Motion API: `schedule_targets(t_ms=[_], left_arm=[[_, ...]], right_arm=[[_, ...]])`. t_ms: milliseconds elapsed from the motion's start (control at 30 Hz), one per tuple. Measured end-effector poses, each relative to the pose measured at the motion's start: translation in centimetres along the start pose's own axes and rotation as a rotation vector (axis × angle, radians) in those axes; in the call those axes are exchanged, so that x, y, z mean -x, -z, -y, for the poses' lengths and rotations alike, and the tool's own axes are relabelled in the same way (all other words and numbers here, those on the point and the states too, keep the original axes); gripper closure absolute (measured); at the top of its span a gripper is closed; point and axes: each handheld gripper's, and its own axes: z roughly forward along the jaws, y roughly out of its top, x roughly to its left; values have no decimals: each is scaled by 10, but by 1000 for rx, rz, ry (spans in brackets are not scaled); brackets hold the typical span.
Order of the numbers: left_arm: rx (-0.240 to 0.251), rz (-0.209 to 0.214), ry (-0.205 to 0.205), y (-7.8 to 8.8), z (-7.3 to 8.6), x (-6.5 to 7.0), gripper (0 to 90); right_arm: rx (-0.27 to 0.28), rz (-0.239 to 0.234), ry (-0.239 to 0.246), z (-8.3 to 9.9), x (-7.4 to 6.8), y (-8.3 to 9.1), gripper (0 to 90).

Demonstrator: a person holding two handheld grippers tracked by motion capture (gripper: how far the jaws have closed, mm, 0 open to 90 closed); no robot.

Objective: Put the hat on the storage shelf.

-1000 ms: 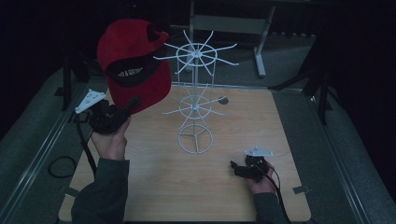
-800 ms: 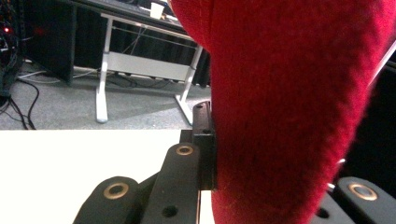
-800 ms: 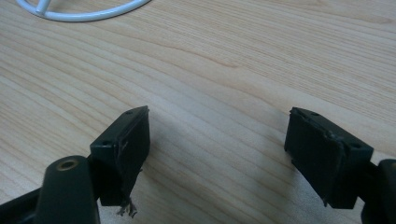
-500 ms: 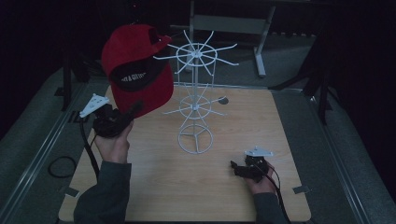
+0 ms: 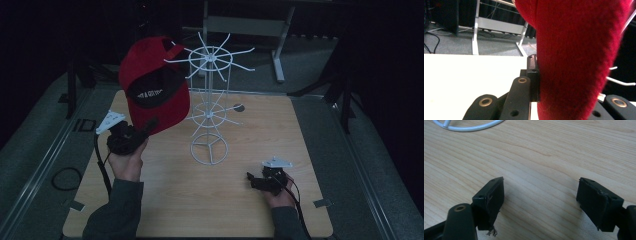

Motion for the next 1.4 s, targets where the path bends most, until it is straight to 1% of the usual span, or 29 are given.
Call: schedule_targets(t_ms=[200,300,400,467,500,567,600,667,767,833,867,933,1167,1267,1400], left_arm=[[-30,-6,-15,-5,14,-1,840],[-41,-3,-11,-7,20,-2,835],[-43,0,-8,-6,24,-5,828],[-49,9,-15,-5,25,-6,817],[-53,12,-22,-5,25,-6,802],[-54,25,-30,-3,25,-7,731],[-53,25,-35,-3,24,-7,697],[-52,15,-49,-1,23,-5,623],[-55,-4,-60,0,22,-4,543],[-55,-14,-58,1,22,-5,496],[-57,-13,-58,1,22,-6,476],[-57,-30,-59,2,23,-7,433],[-45,-60,-38,8,25,-14,362],[-41,-70,-32,11,27,-16,354],[-40,-70,-26,16,30,-19,350]], right_arm=[[1,0,0,0,0,0,222],[1,-1,-1,0,0,0,222],[1,0,-2,0,0,0,222],[1,0,-2,0,0,0,222],[1,0,-2,0,0,0,222],[1,1,-2,0,0,0,222],[1,1,-1,0,0,0,222],[0,1,-2,0,0,0,222],[0,1,-1,0,0,0,222],[0,0,-1,0,0,0,222],[0,0,-1,0,0,0,222],[0,0,-2,0,0,0,222],[0,0,-3,0,0,0,222],[0,0,-4,0,0,0,222],[0,0,-2,0,0,0,222]])
